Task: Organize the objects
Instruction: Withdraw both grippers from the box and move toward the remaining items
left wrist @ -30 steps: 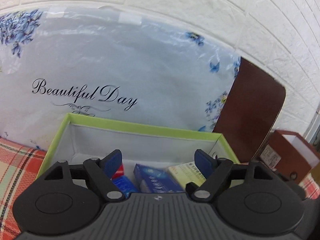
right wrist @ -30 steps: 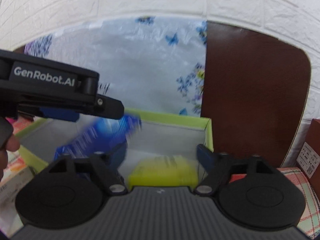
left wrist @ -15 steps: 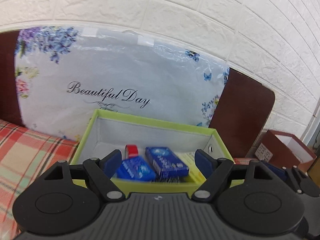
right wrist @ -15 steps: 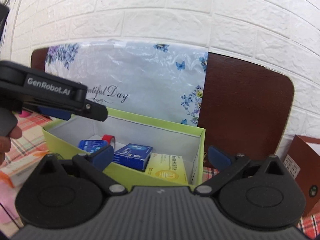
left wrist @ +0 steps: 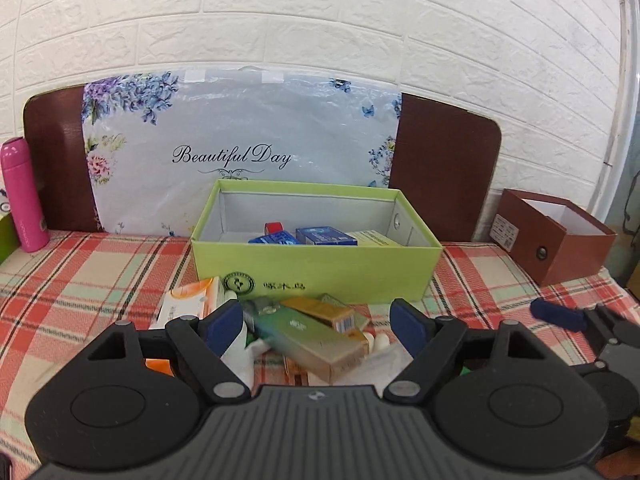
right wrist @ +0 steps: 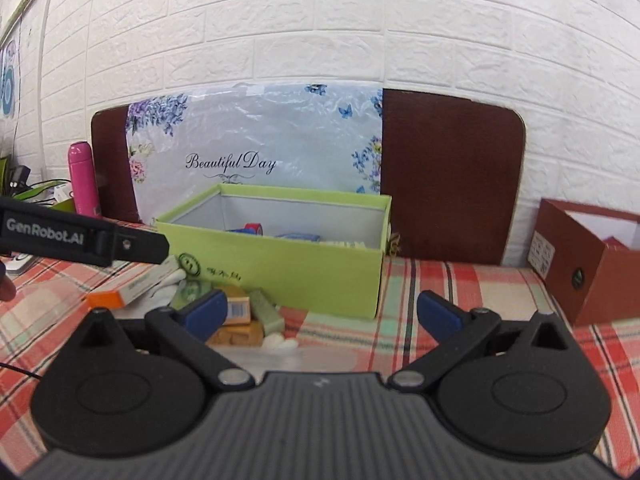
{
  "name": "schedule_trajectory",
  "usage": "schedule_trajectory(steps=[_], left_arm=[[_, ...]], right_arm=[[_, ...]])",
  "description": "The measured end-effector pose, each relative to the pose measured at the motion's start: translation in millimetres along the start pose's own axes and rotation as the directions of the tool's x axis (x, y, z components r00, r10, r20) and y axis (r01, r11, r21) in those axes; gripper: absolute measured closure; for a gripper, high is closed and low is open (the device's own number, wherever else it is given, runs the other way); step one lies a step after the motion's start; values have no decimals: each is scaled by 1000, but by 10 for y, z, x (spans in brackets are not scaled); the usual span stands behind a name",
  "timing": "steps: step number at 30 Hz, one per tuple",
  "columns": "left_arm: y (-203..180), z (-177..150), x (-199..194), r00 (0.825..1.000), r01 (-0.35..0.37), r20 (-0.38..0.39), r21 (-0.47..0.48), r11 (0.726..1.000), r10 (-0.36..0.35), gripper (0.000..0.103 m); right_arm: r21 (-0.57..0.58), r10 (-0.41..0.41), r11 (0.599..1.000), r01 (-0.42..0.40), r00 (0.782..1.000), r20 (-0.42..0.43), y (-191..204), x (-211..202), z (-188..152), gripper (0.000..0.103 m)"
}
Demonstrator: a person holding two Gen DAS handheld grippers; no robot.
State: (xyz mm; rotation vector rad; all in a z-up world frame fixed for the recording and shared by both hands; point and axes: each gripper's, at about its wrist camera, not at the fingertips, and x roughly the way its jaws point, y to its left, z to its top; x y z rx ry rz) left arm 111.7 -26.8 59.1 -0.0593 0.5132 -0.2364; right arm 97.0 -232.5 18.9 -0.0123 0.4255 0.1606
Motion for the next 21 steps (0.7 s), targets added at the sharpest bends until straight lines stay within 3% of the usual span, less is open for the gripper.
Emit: schedule_trajectory(steps=[8, 16, 21], left_arm=[[176, -382, -492, 999, -18, 31, -9, 1000, 18, 16], [411, -971, -457, 998, -28, -55, -96, 995, 23, 16], [541, -1155, -425, 995, -49, -91, -145, 988, 36, 16]], right_arm=[[74, 32, 997, -28, 998, -55, 102, -219, -365, 0], [71, 51, 997, -41, 989, -136, 332, -224, -762, 0], [60, 56, 997, -47, 986, -158, 471, -198, -887, 0]])
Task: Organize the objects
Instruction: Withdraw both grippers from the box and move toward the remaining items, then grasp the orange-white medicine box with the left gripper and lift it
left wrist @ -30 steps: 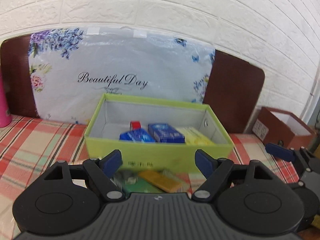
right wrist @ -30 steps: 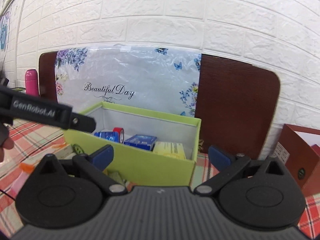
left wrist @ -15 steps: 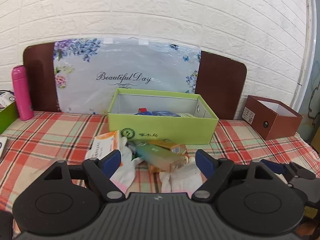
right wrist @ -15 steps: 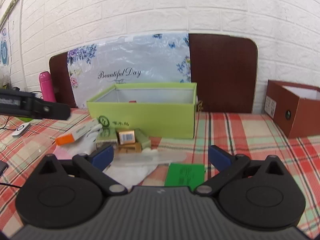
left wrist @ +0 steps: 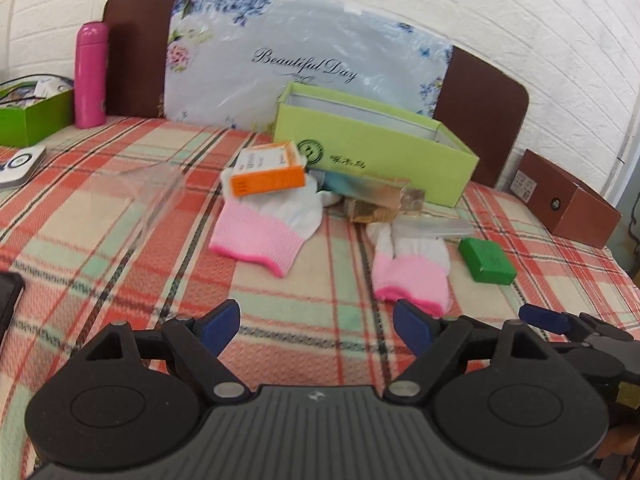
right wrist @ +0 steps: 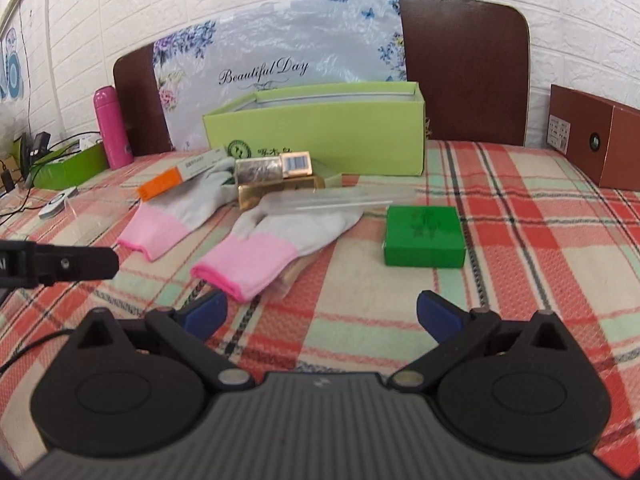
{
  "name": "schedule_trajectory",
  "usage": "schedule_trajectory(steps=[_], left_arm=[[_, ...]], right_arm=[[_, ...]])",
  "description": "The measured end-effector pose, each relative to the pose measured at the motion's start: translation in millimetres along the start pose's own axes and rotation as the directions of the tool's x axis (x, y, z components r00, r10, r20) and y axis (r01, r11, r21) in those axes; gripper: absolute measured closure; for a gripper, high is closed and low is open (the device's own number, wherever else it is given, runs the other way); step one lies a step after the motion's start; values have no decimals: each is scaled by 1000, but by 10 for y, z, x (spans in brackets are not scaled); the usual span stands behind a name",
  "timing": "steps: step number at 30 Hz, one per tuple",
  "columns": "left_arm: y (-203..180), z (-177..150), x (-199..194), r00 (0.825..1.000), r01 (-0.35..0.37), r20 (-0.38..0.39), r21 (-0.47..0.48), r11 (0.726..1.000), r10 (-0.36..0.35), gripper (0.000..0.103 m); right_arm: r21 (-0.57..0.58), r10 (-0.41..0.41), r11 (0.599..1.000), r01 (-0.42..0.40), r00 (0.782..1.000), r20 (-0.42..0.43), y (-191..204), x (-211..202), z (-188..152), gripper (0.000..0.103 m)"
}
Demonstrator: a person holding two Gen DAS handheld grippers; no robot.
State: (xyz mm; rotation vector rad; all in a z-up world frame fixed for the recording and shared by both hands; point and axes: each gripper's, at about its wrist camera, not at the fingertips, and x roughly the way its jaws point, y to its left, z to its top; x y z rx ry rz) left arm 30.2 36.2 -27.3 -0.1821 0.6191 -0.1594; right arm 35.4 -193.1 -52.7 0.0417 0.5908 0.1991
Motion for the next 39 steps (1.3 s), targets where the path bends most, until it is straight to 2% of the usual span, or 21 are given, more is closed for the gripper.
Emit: schedule_trajectory(steps=[8, 11, 14, 15, 16, 17, 19, 25, 32, 35, 36, 37, 39], left_arm=[[74, -3, -42, 1000, 2, 15, -9, 1000, -2, 16], [103, 1, -32, 1000, -9, 14, -19, 1000, 9, 16], [123, 8, 1, 1000, -13, 4, -34, 999, 13, 16], [127, 11, 14, 1000, -12, 0, -39, 999, 12, 16], [131, 12, 26, 1000, -11, -2, -44, 999, 11, 16], [131, 15, 42, 1000, -11, -5, -48, 999, 10, 16], [125, 31, 81, 1000, -11, -8, -46, 999, 11, 16], [123, 187, 240, 999, -47, 22, -25, 999, 48, 16], [126, 666, 598, 985, -136, 99, -44, 990, 140, 16], [153, 850, 796, 979, -175, 94, -47, 983, 179, 16], [171, 893, 858, 979, -181, 86, -51, 982, 185, 16], [192, 923, 911, 980, -179, 77, -53, 982, 183, 16], [230, 967, 1028, 982, -177, 52, -49, 983, 180, 16]], right_arm=[[-151, 41, 988, -32, 998, 56, 405, 154, 119, 0], [-192, 51, 981, -41, 998, 48, 514, 262, 134, 8], [-206, 46, 978, -42, 999, 16, 558, 371, 131, 23], [-203, 46, 978, -44, 999, 4, 555, 391, 129, 37], [-194, 40, 980, -38, 999, 8, 536, 386, 124, 58], [-182, 40, 983, -35, 999, 19, 505, 364, 124, 66], [-163, 41, 986, -34, 998, 40, 452, 303, 130, 94], [-101, 66, 993, -57, 994, 89, 202, 4, 102, 99], [-24, 51, 998, -49, 994, 92, -89, -228, 66, 99], [22, 63, 998, -65, 994, 93, -138, -213, 57, 85], [26, 63, 997, -66, 994, 89, -126, -197, 57, 66], [19, 62, 998, -64, 994, 88, -100, -182, 56, 53], [-22, 68, 998, -66, 994, 81, -7, -134, 60, 52]])
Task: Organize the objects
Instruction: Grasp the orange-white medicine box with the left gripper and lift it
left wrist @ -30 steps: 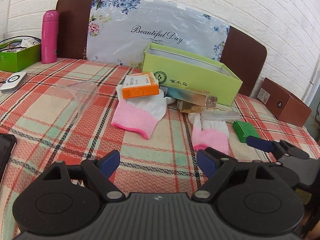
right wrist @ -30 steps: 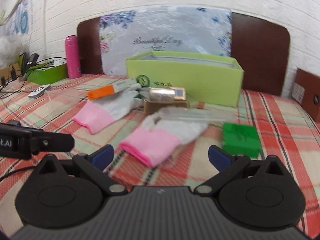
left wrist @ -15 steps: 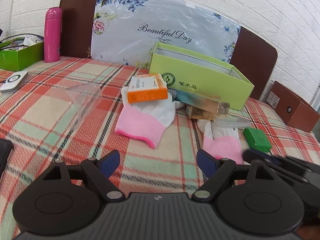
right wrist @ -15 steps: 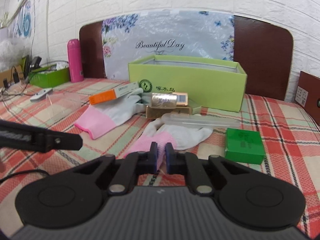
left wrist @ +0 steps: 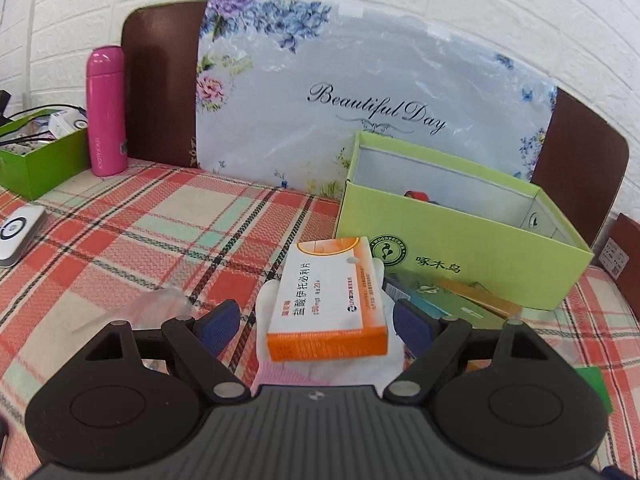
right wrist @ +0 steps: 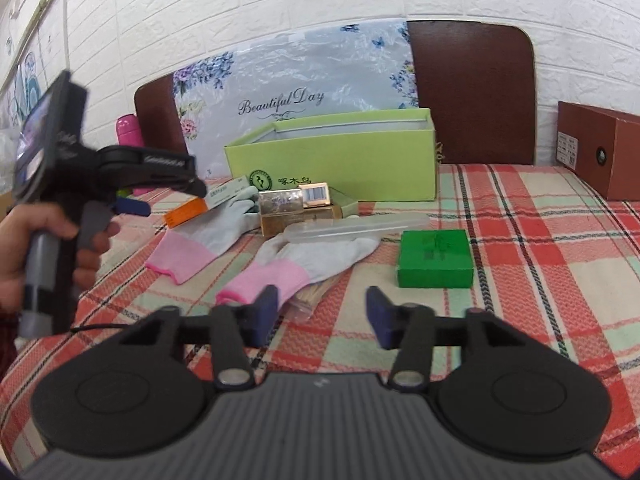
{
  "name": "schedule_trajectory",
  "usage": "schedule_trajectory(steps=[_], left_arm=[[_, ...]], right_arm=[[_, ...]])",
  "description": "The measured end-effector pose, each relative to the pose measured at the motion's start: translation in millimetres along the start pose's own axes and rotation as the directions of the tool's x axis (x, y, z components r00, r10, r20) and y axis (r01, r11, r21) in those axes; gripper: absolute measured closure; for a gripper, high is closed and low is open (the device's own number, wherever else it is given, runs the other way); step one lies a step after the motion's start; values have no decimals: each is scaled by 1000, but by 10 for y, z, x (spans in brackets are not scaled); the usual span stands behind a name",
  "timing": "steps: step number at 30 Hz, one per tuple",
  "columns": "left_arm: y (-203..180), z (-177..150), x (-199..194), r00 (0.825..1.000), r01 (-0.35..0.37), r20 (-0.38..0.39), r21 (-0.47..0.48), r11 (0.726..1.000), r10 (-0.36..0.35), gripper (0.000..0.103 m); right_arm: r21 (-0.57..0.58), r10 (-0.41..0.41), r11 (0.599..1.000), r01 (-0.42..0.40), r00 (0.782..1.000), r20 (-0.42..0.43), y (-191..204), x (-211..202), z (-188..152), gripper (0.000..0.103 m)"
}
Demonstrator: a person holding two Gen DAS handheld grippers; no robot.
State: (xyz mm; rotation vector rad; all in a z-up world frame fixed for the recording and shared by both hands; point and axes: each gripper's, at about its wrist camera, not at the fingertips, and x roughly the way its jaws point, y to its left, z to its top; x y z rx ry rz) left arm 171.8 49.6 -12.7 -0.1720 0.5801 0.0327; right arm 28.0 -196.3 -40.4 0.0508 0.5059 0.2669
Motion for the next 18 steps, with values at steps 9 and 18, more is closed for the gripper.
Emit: schedule_trajectory(steps=[9, 18], left_arm=[[82, -56, -90, 993, 111, -50, -5, 994, -112, 35], [-183, -526, -800, 956, 288, -95, 119, 950, -278, 35]], right_arm=[[-237, 9, 971, -23, 998, -59, 536, 400, -5, 52], [-176, 30, 984, -37, 999, -43, 277, 204, 69, 99]])
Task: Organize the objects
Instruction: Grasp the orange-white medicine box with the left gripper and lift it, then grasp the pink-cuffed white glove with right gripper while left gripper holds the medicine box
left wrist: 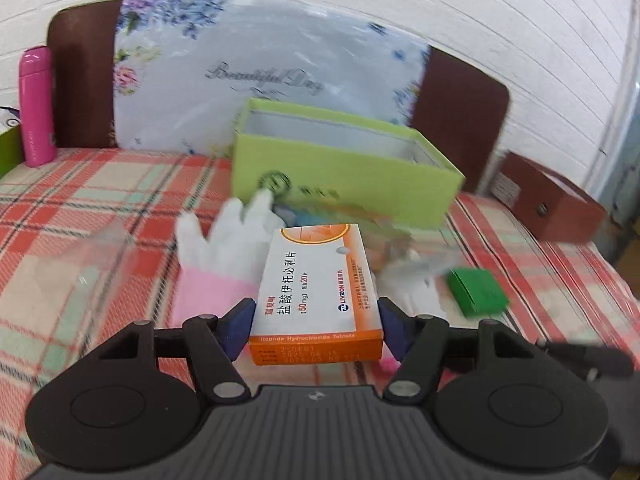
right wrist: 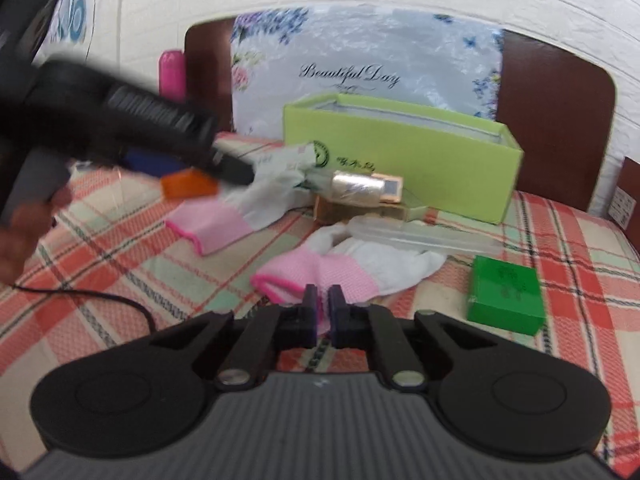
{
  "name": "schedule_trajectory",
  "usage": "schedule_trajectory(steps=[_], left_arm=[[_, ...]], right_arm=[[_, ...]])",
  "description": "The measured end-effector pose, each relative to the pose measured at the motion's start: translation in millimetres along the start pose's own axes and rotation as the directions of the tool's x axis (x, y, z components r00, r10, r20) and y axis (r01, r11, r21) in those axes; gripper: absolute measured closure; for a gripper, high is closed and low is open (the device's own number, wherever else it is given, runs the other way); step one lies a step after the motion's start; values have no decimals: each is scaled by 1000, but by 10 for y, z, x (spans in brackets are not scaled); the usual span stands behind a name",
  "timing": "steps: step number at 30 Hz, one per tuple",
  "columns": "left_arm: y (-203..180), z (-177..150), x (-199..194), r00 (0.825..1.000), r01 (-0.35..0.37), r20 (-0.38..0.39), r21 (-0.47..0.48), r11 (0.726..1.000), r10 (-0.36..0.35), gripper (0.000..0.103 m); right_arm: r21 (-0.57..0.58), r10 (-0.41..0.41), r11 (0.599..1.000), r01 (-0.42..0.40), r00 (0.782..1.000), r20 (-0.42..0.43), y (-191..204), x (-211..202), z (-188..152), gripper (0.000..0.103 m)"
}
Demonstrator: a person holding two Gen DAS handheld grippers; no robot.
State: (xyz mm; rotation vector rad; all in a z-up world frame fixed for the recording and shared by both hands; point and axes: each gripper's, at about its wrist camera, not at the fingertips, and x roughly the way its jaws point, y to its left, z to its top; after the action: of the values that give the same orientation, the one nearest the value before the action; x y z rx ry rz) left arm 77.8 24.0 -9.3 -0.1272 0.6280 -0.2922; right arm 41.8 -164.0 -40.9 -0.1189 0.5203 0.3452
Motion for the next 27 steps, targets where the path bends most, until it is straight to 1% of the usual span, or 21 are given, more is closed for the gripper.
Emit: schedule_trajectory(steps=[1, 3, 5, 6, 8, 9, 11, 12, 13, 15, 17, 19, 21, 22, 23, 24, 27], left_arm=[[-39, -65, -13, 1000, 7, -11, 5, 1000, -7, 35], [-96, -209, -49, 999, 29, -31, -2, 1000, -29, 35], [-158, -331, -83, 997, 55, -46, -9, 998, -55, 35], [-185, -379, -89, 997, 54, -52, -4, 999, -54, 35], [-230, -452, -97, 998, 27, -59, 3, 1000, -27, 35], [-236, -474, -112, 999, 13, -53, 1, 1000, -13, 35], [-205, -489, -146, 999, -18, -46, -2, 1000, 18, 35], [-177, -494, -169, 998, -30, -46, -7, 1000, 30, 35], [-149, -499, -188, 998, -39, -46, -11, 999, 39, 35], [-85, -511, -223, 997, -59, -50, -27, 998, 58, 35], [-29, -543, -247, 995, -81, -54, -46, 996, 79, 35], [4, -573, -254, 995, -83, -63, -54, 995, 80, 35], [10, -595, -257, 994, -84, -70, -50, 995, 81, 35], [6, -598, -258, 994, -86, -70, -45, 995, 82, 34], [2, -600, -260, 994, -86, -70, -43, 995, 83, 34], [8, -600, -263, 994, -84, -69, -46, 995, 81, 34], [26, -587, -240, 995, -74, -78, -65, 995, 69, 34]], right_arm=[[19, 8, 1000, -8, 1000, 4, -57, -106, -6, 102], [62, 17, 998, -18, 1000, 17, -173, -335, -36, 103], [78, -5, 997, 3, 1000, 21, -277, -548, -82, 103], [90, -22, 996, 21, 1000, 15, -321, -617, -106, 103], [121, -52, 991, 50, 999, 13, -410, -686, -145, 103], [132, -50, 990, 48, 999, 10, -435, -676, -149, 100], [142, -49, 989, 48, 999, 1, -426, -609, -147, 98], [136, -36, 990, 36, 999, 1, -389, -554, -144, 87], [130, -24, 991, 25, 1000, -3, -349, -500, -136, 70], [97, -6, 995, 7, 1000, -13, -207, -357, -131, 56], [35, -6, 999, 7, 1000, -27, -40, -182, -111, 56], [-36, -20, 999, 19, 999, -41, 86, -11, -84, 56], [-106, -38, 994, 29, 996, -83, 198, 217, -79, 56], [-123, -44, 992, 33, 995, -86, 219, 291, -82, 56], [-116, -39, 993, 30, 997, -72, 207, 302, -67, 60], [-87, -34, 996, 29, 998, -56, 163, 265, -37, 99], [9, -24, 1000, 23, 1000, 18, -31, -17, 36, 97]])
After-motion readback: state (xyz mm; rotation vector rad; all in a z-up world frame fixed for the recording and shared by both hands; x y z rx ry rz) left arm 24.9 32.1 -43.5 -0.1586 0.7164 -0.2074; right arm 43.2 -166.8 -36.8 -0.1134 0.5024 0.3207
